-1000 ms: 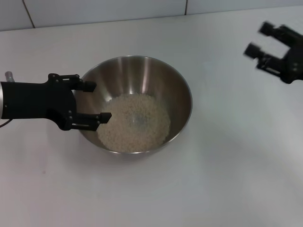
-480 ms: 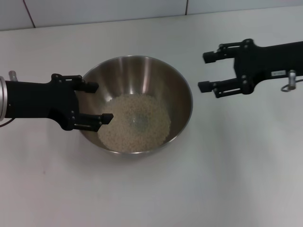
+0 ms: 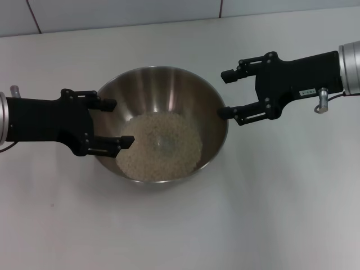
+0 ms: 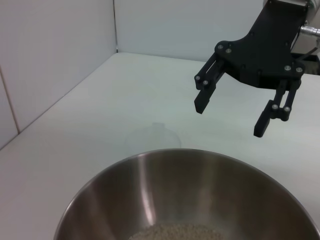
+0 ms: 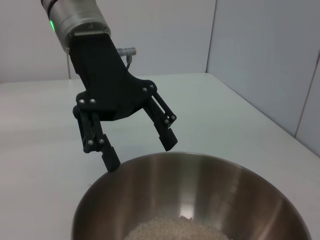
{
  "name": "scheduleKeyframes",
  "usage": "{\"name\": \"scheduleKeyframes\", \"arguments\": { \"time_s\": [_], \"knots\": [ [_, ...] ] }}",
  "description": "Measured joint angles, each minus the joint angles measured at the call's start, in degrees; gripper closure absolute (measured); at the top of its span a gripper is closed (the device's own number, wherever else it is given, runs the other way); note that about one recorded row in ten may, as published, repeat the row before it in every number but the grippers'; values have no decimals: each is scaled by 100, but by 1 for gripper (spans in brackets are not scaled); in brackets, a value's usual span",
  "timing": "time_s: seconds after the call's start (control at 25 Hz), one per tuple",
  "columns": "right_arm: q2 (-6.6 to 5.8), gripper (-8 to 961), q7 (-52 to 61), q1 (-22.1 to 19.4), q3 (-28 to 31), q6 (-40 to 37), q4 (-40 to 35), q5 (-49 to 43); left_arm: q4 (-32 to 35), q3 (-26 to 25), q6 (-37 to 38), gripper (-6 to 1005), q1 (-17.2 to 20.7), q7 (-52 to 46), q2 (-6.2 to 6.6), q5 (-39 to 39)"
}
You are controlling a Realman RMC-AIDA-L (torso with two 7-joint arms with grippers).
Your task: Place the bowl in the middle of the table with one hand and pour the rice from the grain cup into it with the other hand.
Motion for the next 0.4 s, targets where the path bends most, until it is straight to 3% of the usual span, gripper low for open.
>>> {"name": "scheduleKeyframes", "arguments": {
  "time_s": [0.4],
  "knots": [
    [8,198,8,1,-56,74,108,7,0,-3,1,155,27,1,3,-1]
  ]
}}
